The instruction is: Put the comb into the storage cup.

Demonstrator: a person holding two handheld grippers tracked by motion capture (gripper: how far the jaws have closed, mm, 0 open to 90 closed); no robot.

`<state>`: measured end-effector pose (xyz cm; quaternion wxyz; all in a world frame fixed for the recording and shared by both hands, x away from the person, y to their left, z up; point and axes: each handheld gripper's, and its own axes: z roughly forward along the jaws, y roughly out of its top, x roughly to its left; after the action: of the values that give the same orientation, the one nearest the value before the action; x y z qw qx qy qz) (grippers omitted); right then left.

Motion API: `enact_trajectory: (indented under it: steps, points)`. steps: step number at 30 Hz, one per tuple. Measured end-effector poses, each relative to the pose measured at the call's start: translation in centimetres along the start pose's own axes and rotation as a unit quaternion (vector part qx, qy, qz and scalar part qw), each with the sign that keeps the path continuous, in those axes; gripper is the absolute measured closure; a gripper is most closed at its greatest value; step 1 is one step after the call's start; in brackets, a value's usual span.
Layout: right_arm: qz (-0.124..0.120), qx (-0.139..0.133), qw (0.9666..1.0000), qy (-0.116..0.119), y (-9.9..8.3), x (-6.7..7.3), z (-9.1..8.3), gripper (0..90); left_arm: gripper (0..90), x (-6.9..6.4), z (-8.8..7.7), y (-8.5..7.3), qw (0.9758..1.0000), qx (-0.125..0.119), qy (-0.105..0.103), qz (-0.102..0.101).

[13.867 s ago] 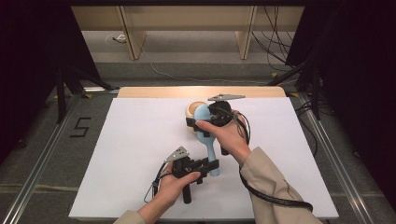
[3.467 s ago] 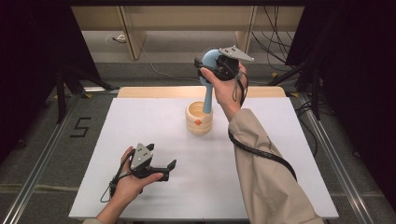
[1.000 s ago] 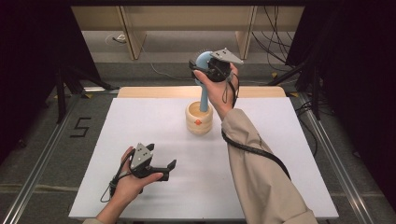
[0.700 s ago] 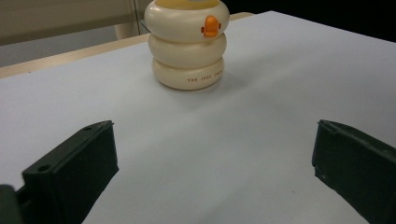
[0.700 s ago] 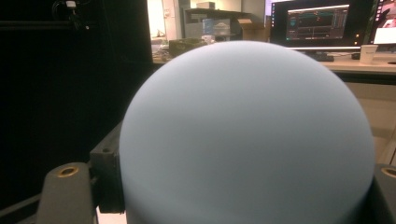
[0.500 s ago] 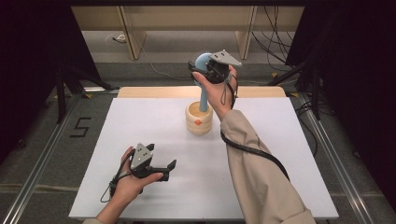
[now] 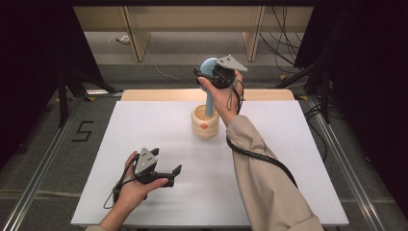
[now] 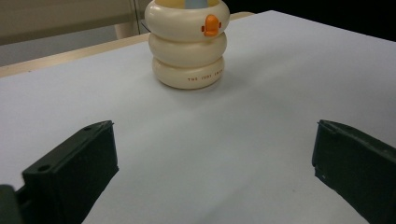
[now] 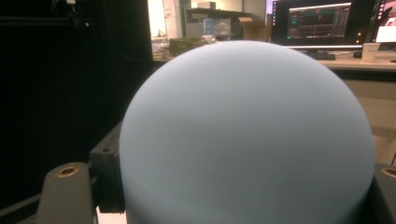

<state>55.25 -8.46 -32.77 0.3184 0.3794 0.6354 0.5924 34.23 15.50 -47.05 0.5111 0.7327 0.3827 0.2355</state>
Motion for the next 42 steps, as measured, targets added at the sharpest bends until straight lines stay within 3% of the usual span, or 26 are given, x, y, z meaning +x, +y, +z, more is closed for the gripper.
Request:
enact_trajectory:
  steps: [42]
  points:
    - [0.000, 0.020, 0.9998, -0.001, -3.1, -0.1, 1.0, 24.5, 0.0, 0.1, 0.1, -0.1, 1.0000, 0.003, 0.001, 0.001]
